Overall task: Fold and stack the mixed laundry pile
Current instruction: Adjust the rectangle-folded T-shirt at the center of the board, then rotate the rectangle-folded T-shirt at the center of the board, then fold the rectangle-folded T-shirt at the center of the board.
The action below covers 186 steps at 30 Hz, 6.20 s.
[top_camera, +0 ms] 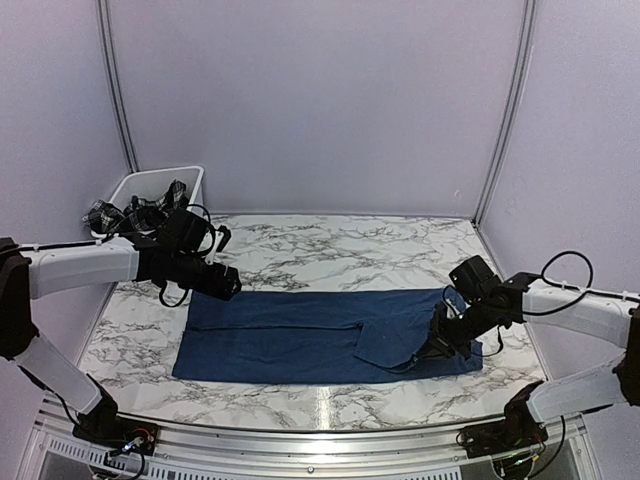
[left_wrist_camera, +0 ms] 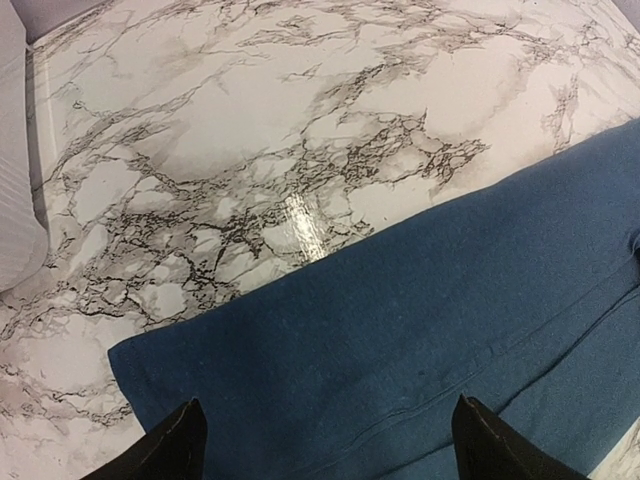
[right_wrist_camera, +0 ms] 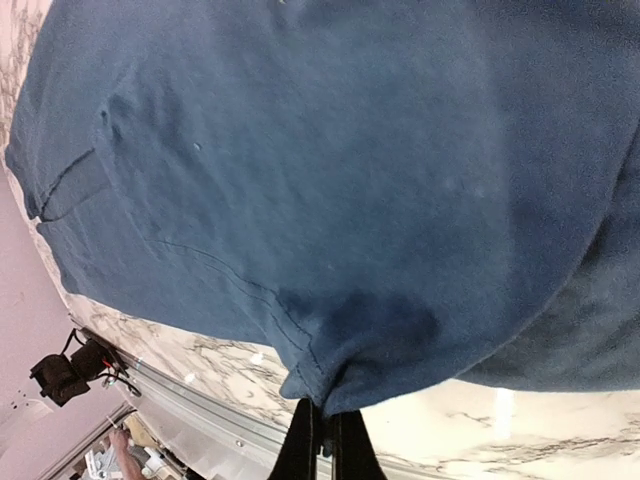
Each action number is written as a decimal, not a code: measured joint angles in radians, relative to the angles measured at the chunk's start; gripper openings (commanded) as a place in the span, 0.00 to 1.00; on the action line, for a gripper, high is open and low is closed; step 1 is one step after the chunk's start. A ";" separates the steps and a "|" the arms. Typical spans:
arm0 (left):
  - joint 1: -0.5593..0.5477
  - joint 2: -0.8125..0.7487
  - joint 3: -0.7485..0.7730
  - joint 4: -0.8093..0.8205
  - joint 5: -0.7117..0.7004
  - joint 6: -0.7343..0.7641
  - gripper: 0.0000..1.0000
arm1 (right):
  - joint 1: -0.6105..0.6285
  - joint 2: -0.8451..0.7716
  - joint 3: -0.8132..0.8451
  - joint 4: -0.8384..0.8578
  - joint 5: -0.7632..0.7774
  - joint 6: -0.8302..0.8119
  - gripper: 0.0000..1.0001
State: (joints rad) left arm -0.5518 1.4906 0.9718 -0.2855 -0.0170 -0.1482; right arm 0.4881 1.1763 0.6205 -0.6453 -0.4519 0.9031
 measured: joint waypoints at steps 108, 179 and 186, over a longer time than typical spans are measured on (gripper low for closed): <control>-0.314 0.106 0.111 -0.225 -0.167 -0.317 0.32 | -0.055 1.339 1.582 -0.175 0.220 -0.756 0.30; -0.493 -0.093 -0.346 0.048 0.247 -0.745 0.32 | 0.533 0.240 -0.086 0.475 -0.080 0.079 0.27; -0.502 -0.074 -0.359 0.077 0.264 -0.748 0.26 | 0.544 0.256 -0.089 0.493 -0.080 0.092 0.07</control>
State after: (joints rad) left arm -1.0538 1.4170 0.6125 -0.2085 0.2474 -0.8963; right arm 1.0317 1.4326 0.5312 -0.1520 -0.5323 0.9951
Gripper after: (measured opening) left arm 0.311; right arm 0.144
